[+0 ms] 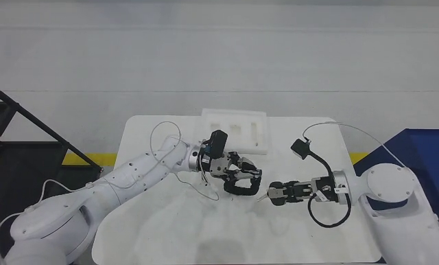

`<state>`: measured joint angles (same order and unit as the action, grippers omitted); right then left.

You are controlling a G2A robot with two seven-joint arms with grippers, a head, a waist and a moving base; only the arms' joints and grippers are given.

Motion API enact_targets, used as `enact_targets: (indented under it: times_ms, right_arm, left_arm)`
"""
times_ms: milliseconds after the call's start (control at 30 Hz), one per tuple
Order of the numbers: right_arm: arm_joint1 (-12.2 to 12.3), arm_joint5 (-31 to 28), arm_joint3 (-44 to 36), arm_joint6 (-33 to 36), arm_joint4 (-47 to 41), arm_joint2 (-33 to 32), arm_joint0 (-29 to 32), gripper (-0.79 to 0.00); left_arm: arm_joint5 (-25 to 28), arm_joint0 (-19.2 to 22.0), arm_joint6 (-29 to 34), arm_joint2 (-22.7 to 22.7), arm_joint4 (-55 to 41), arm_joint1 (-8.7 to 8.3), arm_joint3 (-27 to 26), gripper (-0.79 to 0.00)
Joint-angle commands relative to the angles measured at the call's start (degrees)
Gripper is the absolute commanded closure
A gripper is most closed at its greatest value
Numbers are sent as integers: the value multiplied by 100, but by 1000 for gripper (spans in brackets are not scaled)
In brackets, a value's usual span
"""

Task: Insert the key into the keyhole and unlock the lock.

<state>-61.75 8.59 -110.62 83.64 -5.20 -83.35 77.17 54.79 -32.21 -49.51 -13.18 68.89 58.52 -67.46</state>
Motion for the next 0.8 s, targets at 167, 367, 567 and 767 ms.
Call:
enact_targets:
  times_ms: [167,367,567,767]
  right_arm:
    - [8,-15,3,-20,-10,-48,18,0]
    - [8,-15,3,-20,-10,-48,18,0]
    - [28,-72,137,-255,-73,81,-10,0]
    - [50,-16,305,-308,-58,321,-223,0]
  left_arm:
    - [21,-24,21,-19,-196,-10,13,0]
    - [21,-24,21,-19,-196,-10,13,0]
    - [-124,-103,281,-81,-224,-8,-58,0]
    - [42,-166,795,-281,-203,9,-289,0]
